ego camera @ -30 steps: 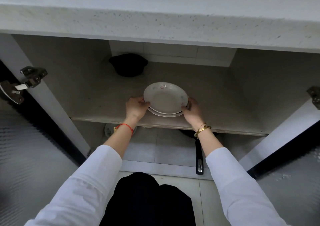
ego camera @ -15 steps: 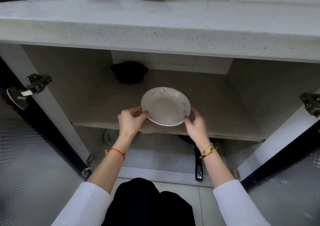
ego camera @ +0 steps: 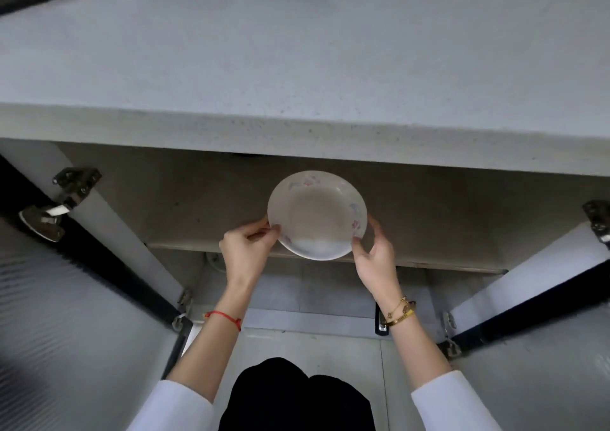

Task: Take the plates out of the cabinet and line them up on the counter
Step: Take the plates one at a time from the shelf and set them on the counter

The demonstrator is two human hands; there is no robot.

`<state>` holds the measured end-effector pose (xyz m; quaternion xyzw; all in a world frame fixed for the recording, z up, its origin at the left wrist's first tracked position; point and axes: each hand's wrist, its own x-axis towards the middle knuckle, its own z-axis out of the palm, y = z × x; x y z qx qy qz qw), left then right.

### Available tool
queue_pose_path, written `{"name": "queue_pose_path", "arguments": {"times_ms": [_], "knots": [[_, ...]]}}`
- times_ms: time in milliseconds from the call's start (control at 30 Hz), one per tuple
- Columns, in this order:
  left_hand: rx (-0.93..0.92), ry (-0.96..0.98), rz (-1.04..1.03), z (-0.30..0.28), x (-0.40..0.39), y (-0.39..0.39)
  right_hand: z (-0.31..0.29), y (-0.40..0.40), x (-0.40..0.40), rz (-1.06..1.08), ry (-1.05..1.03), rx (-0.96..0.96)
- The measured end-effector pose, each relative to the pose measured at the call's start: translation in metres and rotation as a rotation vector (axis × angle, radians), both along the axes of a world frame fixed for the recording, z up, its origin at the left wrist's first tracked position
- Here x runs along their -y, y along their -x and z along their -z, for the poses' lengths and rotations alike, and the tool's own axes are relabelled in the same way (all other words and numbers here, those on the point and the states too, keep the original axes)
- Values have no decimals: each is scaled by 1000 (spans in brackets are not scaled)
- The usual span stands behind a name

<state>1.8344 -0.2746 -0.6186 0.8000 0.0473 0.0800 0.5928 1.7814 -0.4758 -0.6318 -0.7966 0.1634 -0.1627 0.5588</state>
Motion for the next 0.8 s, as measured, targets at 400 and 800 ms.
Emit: {"name": "queue_pose_path", "arguments": {"times_ms": [400,800], "knots": [[-342,58,-22,-105,-44,129,-112,123,-48,-30,-42,-287],[-369,63,-34,-260,-65,264,-280,255,-60,-45,-77,-377]]}}
